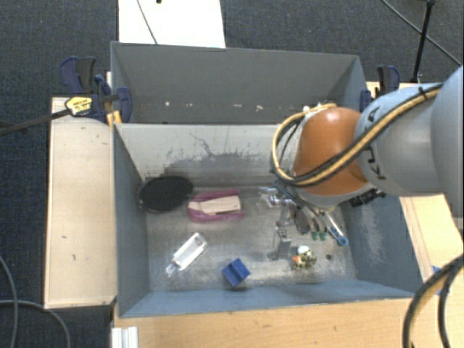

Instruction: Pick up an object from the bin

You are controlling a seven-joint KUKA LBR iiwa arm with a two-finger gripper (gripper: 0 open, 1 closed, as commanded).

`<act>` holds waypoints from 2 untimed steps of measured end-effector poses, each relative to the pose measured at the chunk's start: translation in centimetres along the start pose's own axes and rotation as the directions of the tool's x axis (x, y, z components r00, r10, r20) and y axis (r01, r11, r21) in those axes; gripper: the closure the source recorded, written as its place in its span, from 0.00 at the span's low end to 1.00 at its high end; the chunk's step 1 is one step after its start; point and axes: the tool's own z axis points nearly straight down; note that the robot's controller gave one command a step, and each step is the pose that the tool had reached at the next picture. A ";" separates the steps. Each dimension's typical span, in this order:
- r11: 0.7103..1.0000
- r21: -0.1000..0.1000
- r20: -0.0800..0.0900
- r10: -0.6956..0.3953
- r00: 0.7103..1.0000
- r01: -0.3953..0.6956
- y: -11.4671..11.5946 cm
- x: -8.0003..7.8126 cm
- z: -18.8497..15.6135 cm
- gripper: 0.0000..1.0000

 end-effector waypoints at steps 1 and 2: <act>0.991 0.007 0.004 -0.137 0.991 0.137 -8.3 3.6 -0.4 0.00; 0.988 0.005 0.009 -0.156 0.988 0.156 -9.7 6.0 2.5 0.00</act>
Offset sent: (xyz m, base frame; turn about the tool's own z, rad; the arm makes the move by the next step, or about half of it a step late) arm -0.0289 -0.0814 0.0038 -0.1445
